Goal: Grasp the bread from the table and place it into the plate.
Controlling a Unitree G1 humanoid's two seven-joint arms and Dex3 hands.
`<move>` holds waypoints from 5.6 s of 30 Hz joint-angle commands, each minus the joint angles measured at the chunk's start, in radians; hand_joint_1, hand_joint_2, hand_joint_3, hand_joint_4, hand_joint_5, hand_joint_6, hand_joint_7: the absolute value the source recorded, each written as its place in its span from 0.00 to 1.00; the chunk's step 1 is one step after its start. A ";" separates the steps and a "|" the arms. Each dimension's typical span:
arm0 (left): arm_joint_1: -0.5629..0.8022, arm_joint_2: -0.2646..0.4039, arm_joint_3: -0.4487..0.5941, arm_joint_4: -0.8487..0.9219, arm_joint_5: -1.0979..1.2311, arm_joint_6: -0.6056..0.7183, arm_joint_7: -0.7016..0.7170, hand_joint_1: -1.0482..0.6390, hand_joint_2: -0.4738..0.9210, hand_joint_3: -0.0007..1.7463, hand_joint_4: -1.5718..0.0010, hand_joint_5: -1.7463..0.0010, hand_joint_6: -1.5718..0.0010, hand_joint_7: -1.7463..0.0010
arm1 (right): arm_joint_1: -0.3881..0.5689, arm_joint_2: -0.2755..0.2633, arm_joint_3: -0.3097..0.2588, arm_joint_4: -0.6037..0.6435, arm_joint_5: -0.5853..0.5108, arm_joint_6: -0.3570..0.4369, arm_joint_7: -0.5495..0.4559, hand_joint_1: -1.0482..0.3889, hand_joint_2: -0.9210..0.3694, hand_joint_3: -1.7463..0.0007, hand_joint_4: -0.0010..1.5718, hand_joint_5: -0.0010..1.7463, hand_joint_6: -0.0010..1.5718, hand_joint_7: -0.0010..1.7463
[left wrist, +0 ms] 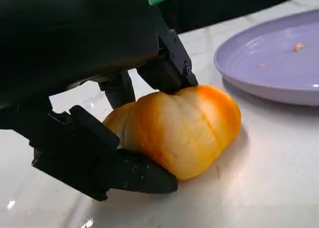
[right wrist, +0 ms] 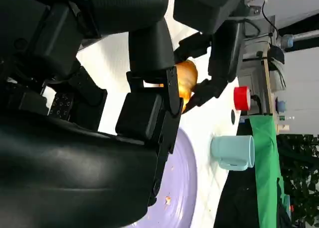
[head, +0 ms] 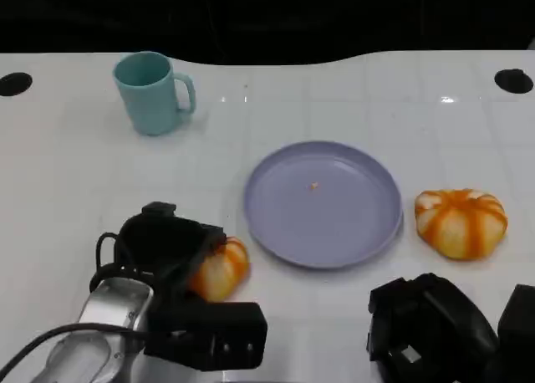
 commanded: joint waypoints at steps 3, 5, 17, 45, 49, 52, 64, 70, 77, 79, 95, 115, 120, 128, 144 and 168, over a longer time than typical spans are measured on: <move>0.026 0.036 0.012 -0.076 0.000 -0.002 0.066 0.44 0.82 0.49 0.48 0.00 0.44 0.51 | 0.001 -0.007 -0.008 -0.005 -0.002 0.011 -0.008 0.00 0.68 0.23 1.00 0.74 1.00 0.58; 0.026 0.046 0.018 -0.088 -0.009 -0.022 0.091 0.44 0.80 0.51 0.46 0.00 0.48 0.39 | -0.001 -0.006 -0.007 -0.002 -0.005 0.008 -0.011 0.00 0.68 0.23 1.00 0.74 1.00 0.58; -0.003 0.072 0.072 -0.102 -0.061 -0.118 0.164 0.44 0.80 0.54 0.42 0.00 0.56 0.12 | -0.015 0.003 -0.009 0.021 0.003 -0.009 -0.007 0.00 0.67 0.23 1.00 0.73 1.00 0.59; -0.127 -0.028 0.075 -0.110 -0.150 -0.207 0.139 0.45 0.73 0.53 0.43 0.00 0.58 0.00 | 0.008 -0.011 -0.011 0.015 -0.006 -0.016 0.001 0.00 0.65 0.24 0.99 0.75 1.00 0.60; -0.191 -0.075 0.052 0.007 -0.157 -0.231 0.179 0.46 0.73 0.53 0.43 0.00 0.57 0.00 | 0.009 -0.012 -0.011 0.016 -0.010 -0.028 0.002 0.00 0.65 0.23 0.99 0.76 1.00 0.61; -0.234 -0.106 0.034 0.086 -0.153 -0.239 0.205 0.46 0.72 0.54 0.41 0.00 0.57 0.00 | 0.009 -0.013 -0.011 0.017 -0.014 -0.036 0.000 0.00 0.65 0.23 0.99 0.75 1.00 0.61; -0.381 -0.227 -0.038 0.390 -0.150 -0.255 0.351 0.46 0.66 0.59 0.36 0.00 0.54 0.00 | 0.006 -0.011 -0.017 0.022 0.007 -0.020 0.015 0.00 0.69 0.22 0.99 0.74 1.00 0.58; -0.449 -0.266 -0.072 0.525 -0.151 -0.258 0.393 0.45 0.69 0.53 0.37 0.00 0.54 0.04 | 0.007 -0.012 -0.013 0.022 -0.001 -0.028 0.009 0.00 0.69 0.21 1.00 0.74 1.00 0.58; -0.497 -0.287 -0.096 0.616 -0.167 -0.286 0.385 0.39 0.80 0.41 0.56 0.29 0.56 0.50 | 0.008 -0.010 -0.012 0.023 0.006 -0.031 0.017 0.00 0.69 0.21 1.00 0.74 1.00 0.58; -0.501 -0.286 -0.105 0.619 -0.165 -0.280 0.367 0.39 0.81 0.39 0.58 0.33 0.57 0.56 | 0.009 -0.009 -0.013 0.021 0.010 -0.026 0.017 0.00 0.69 0.21 1.00 0.74 1.00 0.58; -0.451 -0.184 -0.142 0.387 -0.163 -0.215 0.045 0.03 1.00 0.23 1.00 0.57 0.91 0.91 | 0.016 -0.014 -0.013 0.000 0.006 -0.006 0.007 0.00 0.70 0.20 1.00 0.74 1.00 0.59; -0.149 -0.017 0.012 -0.108 -0.328 -0.294 -0.060 0.20 1.00 0.14 0.78 0.43 0.70 0.83 | 0.013 -0.014 -0.013 0.000 -0.002 -0.010 0.002 0.00 0.69 0.20 0.99 0.74 1.00 0.59; -0.053 -0.015 0.084 -0.082 -0.449 -0.472 0.013 0.25 1.00 0.15 0.66 0.31 0.60 0.71 | 0.016 -0.017 -0.013 -0.006 0.006 0.001 0.009 0.00 0.70 0.19 0.99 0.74 1.00 0.58; 0.047 -0.031 0.159 0.000 -0.676 -0.690 -0.044 0.23 1.00 0.18 0.63 0.08 0.67 0.31 | 0.007 -0.018 -0.012 0.017 -0.007 -0.043 0.014 0.00 0.70 0.18 0.99 0.74 1.00 0.59; 0.245 -0.123 0.256 -0.004 -1.262 -0.646 -0.489 0.15 1.00 0.16 0.55 0.00 0.58 0.13 | 0.008 -0.012 -0.010 0.005 0.002 -0.010 0.013 0.00 0.68 0.21 1.00 0.74 1.00 0.58; 0.397 -0.199 0.369 -0.156 -1.436 -0.306 -0.680 0.17 1.00 0.14 0.44 0.00 0.53 0.00 | 0.025 -0.005 -0.012 -0.023 0.021 0.016 0.021 0.00 0.70 0.21 1.00 0.74 1.00 0.57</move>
